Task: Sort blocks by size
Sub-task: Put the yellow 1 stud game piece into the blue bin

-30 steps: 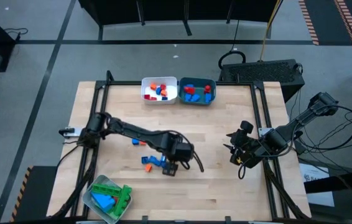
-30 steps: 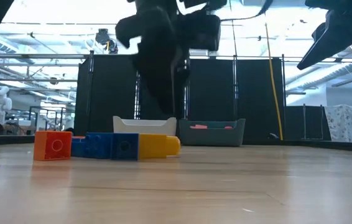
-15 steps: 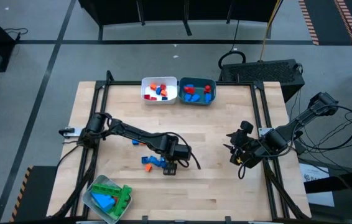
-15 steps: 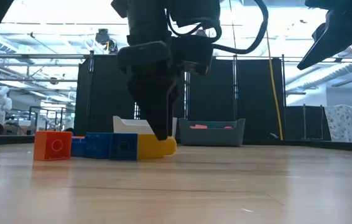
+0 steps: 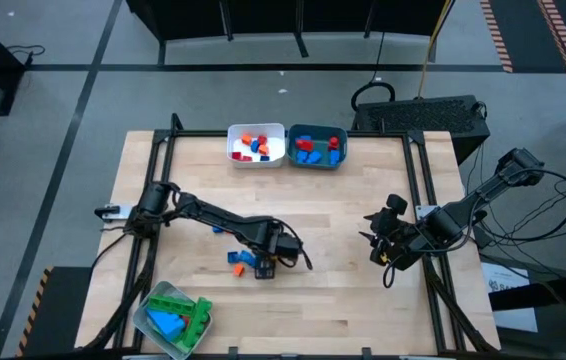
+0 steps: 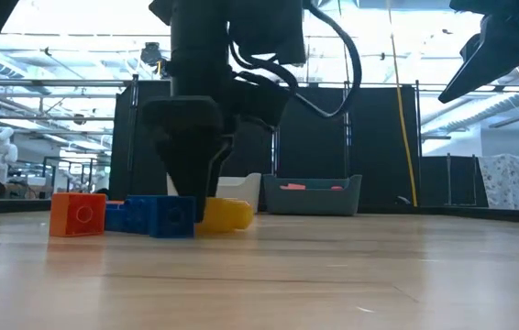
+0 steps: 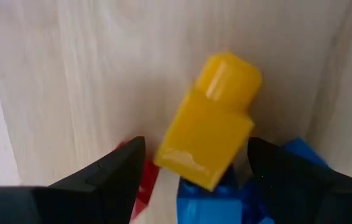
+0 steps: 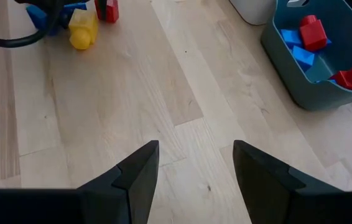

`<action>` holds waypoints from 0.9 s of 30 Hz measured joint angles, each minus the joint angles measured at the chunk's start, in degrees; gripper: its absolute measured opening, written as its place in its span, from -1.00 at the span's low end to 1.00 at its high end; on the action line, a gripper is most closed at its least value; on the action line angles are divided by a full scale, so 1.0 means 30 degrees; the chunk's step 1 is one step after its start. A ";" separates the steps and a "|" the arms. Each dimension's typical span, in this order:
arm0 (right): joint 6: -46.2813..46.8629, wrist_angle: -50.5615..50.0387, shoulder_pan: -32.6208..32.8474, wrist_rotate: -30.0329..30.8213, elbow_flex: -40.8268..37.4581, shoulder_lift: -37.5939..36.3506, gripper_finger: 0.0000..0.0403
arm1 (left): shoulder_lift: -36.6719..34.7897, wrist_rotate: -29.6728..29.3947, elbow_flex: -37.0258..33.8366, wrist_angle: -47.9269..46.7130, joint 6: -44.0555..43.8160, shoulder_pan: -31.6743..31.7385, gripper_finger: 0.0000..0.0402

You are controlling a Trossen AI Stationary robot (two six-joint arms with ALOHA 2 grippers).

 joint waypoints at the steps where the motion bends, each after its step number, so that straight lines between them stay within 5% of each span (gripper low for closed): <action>1: -0.0016 0.0000 0.0005 -0.0002 0.0000 0.0000 -0.05 | 0.0000 -0.0006 -0.0006 0.0194 -0.0105 0.0018 0.42; 9: -0.0016 -0.0007 0.0000 0.0000 0.0000 -0.0002 -0.05 | 0.0045 -0.0353 -0.0025 0.1415 0.0948 0.0031 0.36; 19: 0.0036 -0.0015 0.0000 -0.0015 0.0000 0.0000 -0.05 | 0.0074 -0.0371 -0.1093 0.2044 0.1266 0.0060 -0.34; 27: 0.0036 -0.0020 0.0007 -0.0015 0.0000 -0.0005 -0.05 | 0.0255 -0.1014 -0.0393 0.3825 0.3382 0.0918 -0.34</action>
